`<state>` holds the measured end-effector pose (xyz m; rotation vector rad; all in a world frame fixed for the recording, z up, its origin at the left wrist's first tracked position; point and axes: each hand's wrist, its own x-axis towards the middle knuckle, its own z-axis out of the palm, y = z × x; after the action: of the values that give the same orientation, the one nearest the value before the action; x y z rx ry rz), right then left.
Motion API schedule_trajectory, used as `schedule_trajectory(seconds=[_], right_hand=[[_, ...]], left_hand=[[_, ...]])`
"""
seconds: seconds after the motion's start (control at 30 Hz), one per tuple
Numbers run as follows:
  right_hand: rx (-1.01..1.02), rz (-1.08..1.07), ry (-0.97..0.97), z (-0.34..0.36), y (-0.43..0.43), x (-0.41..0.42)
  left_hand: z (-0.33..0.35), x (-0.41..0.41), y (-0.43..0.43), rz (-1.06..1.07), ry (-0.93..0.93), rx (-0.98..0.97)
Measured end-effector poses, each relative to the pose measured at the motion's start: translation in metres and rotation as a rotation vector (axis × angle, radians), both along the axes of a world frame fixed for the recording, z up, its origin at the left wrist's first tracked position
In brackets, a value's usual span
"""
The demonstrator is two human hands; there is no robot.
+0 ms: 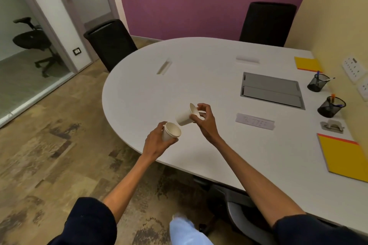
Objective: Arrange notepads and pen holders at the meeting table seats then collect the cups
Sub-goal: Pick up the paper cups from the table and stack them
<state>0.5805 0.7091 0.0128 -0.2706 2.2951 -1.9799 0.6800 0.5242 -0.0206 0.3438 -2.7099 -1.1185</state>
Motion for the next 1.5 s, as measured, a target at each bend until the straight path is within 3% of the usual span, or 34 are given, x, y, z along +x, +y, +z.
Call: schedule_trajectory(seconds=[0.37,0.7,1.17,1.5], right_hand=[[0.232,-0.255,-0.042,-0.042,-0.008,-0.098],[0.336,-0.579,-0.241,-0.078,0.017,-0.173],[0.574,-0.722,-0.341,-0.103,0.019,-0.216],[0.662,-0.643,-0.358,-0.119,0.017,-0.226]], left_hand=[[-0.025,-0.098,-0.041,-0.088,0.002,0.052],[-0.051,-0.161,-0.102,-0.098,-0.088,0.033],[-0.065,-0.233,-0.128,-0.234,-0.161,0.055],[-0.078,-0.249,-0.122,-0.268,-0.188,0.066]])
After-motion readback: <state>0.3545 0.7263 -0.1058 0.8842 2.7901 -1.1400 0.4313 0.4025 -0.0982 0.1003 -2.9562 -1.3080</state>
